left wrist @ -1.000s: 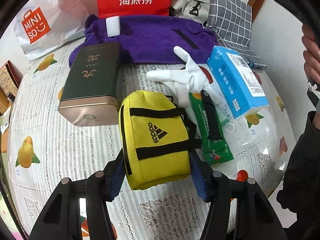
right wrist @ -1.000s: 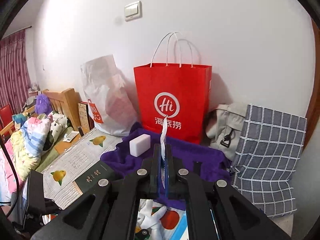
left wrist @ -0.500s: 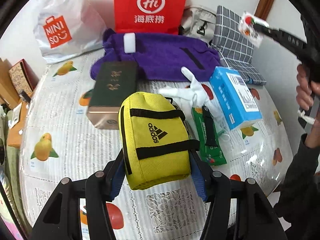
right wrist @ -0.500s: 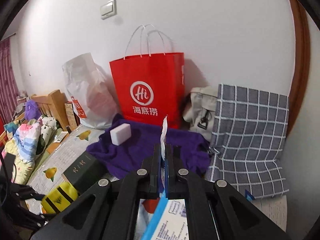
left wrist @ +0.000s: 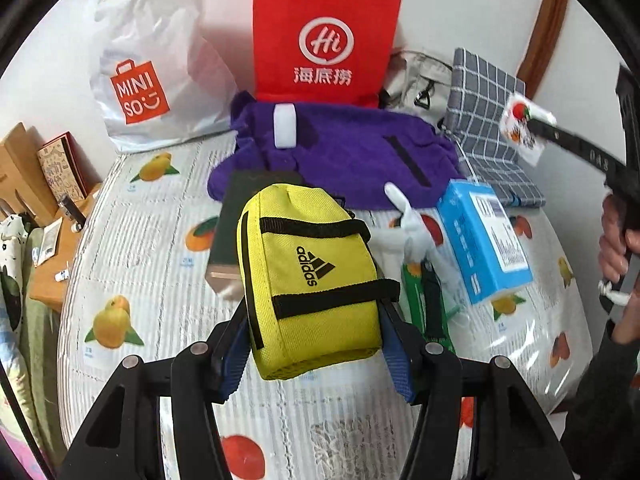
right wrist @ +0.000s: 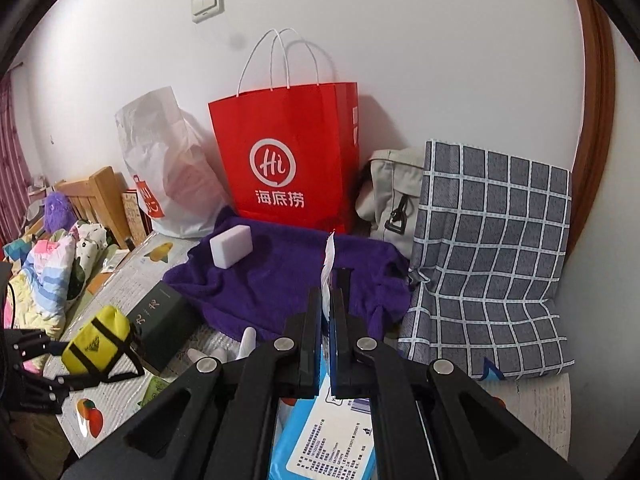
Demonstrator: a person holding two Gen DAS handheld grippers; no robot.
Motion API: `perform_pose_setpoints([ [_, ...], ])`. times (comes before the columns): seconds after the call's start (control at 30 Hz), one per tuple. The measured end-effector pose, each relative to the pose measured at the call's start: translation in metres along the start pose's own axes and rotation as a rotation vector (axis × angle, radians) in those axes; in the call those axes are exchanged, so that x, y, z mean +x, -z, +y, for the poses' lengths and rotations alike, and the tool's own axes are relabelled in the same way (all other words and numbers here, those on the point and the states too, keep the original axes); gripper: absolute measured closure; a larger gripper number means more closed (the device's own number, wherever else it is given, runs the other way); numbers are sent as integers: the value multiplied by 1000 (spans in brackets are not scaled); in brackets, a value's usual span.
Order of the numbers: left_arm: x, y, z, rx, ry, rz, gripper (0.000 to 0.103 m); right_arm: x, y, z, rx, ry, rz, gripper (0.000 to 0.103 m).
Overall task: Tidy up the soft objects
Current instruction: 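Carry the pouch in the left tool and the white packet in the right tool toward the purple towel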
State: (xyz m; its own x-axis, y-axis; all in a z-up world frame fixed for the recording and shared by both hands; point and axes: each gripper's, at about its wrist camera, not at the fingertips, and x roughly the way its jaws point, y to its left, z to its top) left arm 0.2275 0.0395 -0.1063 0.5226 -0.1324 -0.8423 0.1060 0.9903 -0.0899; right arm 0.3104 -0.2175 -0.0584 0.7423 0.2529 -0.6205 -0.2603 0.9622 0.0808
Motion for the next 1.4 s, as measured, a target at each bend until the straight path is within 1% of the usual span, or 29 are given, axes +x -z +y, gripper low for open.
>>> perform_pose_setpoints([
  [0.13,-1,-12,3,4,-28,-36,47,6,2,-1,2,5,18,100],
  [0.4,-2,-41,12,-20,-12,-104,47,24,3,-5,13,8,50,100],
  [0.5,4,-53,18,-42,0,-121,47,32,2,-5,14,7,59,100],
  [0.6,14,-66,25,-85,22,-131,47,41,-2,-7,16,6,64,100],
  [0.7,23,-77,31,-111,24,-144,47,50,-7,-7,18,5,66,100],
  [0.8,35,-92,34,-121,8,-160,47,59,-11,-8,19,2,69,100],
  [1.03,67,-118,31,-125,43,-154,47,80,-26,-7,21,-4,74,100],
  [1.3,98,-148,16,-78,77,-127,47,102,-50,-7,17,-9,54,100],
  [1.4,108,-156,8,-60,92,-120,47,113,-52,-11,26,-17,60,100],
])
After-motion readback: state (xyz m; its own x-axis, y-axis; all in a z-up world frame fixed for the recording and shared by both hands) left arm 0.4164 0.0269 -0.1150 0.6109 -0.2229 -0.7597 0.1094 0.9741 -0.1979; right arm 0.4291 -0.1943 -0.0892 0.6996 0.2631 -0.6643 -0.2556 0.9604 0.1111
